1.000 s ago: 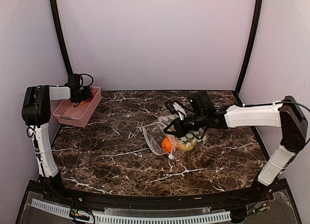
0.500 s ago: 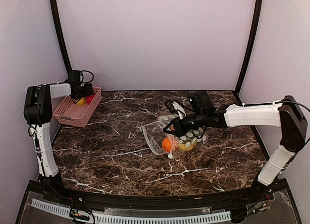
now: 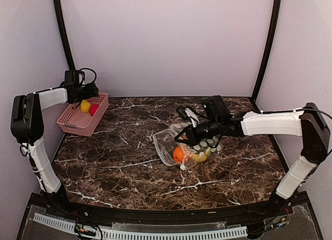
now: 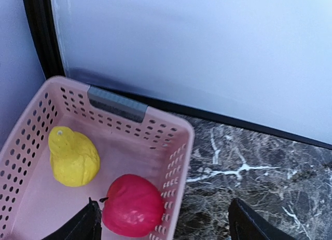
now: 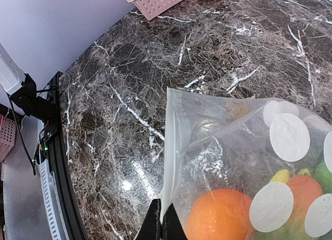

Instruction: Open the zip-top bag and remove the fake food

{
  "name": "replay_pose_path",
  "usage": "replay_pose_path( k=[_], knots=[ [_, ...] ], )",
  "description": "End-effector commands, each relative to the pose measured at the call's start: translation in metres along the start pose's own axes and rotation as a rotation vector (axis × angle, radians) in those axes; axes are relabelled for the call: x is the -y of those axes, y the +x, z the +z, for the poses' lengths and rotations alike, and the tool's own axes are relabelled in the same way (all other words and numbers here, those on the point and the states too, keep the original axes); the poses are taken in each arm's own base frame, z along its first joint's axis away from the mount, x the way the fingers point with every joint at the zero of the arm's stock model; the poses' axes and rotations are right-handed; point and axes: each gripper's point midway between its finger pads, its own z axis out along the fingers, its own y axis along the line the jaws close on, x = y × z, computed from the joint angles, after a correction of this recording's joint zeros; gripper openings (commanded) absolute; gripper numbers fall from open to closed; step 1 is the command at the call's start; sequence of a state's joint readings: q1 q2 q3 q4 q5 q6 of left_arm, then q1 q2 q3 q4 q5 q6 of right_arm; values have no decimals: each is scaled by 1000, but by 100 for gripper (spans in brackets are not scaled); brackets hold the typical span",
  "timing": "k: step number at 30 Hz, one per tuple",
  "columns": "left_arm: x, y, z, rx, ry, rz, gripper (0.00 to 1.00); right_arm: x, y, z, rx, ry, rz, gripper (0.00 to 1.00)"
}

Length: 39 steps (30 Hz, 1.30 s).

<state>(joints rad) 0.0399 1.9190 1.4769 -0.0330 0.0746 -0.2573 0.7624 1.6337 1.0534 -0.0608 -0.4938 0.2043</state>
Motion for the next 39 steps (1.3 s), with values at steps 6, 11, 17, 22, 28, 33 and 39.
replay_pose_path(
  k=[6,11,17,22,28,33,39],
  knots=[
    [95,-16,-113,237,253,96,83,-15,-14,-11,51,-42,-14,0],
    [140,30,-150,231,386,170,83,-27,-15,-10,54,-61,-25,0],
    [181,81,-211,289,533,277,82,-40,-21,-6,58,-80,-40,0],
    [208,131,-233,280,623,398,83,-49,-28,2,56,-96,-58,0],
    [240,184,-251,250,728,542,81,-52,-43,2,80,-89,-63,0],
    [257,224,-263,256,791,655,79,-46,-34,8,55,-78,-52,0],
    [277,273,-266,206,844,784,74,-39,-14,18,17,-83,-21,0]
  ],
)
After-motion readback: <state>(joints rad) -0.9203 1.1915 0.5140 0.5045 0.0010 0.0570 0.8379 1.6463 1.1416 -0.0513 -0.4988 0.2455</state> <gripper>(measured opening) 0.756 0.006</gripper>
